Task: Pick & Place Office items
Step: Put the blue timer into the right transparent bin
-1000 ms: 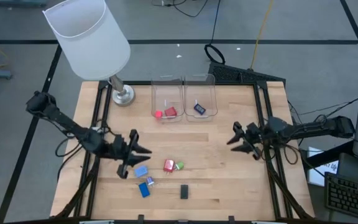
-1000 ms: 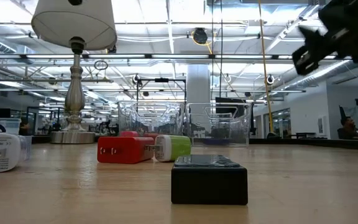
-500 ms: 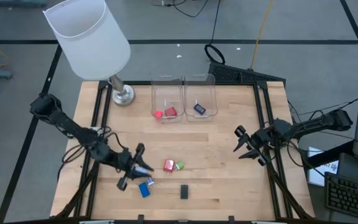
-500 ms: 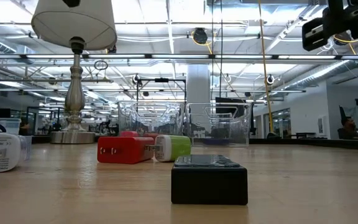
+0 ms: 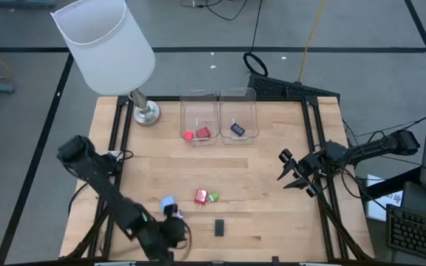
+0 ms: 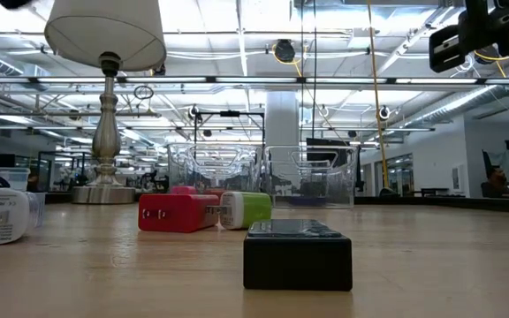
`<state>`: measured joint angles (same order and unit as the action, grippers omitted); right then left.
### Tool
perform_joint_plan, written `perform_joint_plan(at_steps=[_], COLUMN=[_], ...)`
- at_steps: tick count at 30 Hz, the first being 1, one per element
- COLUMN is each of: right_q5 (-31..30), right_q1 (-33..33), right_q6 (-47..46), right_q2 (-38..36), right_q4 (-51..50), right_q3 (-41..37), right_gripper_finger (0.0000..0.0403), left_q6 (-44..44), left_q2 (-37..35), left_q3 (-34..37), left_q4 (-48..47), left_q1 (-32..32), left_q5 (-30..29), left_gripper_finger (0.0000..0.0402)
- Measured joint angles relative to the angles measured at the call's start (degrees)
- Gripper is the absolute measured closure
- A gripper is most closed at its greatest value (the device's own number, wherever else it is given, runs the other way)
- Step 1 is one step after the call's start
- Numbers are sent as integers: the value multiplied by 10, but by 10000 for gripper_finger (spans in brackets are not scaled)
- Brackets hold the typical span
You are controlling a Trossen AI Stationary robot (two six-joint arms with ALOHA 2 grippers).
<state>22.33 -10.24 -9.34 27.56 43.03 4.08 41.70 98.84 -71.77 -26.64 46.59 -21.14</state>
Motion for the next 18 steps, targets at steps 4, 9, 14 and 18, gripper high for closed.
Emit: perform_joint_plan(at_steps=[4,9,14,18], right_q5=[0,-11,-52,-60], right_q1=[0,0,0,0], right_q6=[0,4,16,24], right_q2=[0,0,0,0], right_q4=[0,0,0,0], right_q3=[0,0,0,0], right_gripper_finger=[259,259,259,259], left_q6=[114,313,507,525], left_q2=[72,106,114,114], left_q3=[-86,-98,-71,-56], left_q4=[-127,-190,-200,-199], left_q1=[11,21,8,-9], left_q5=[66,85,83,130], left_gripper_finger=[309,309,309,309])
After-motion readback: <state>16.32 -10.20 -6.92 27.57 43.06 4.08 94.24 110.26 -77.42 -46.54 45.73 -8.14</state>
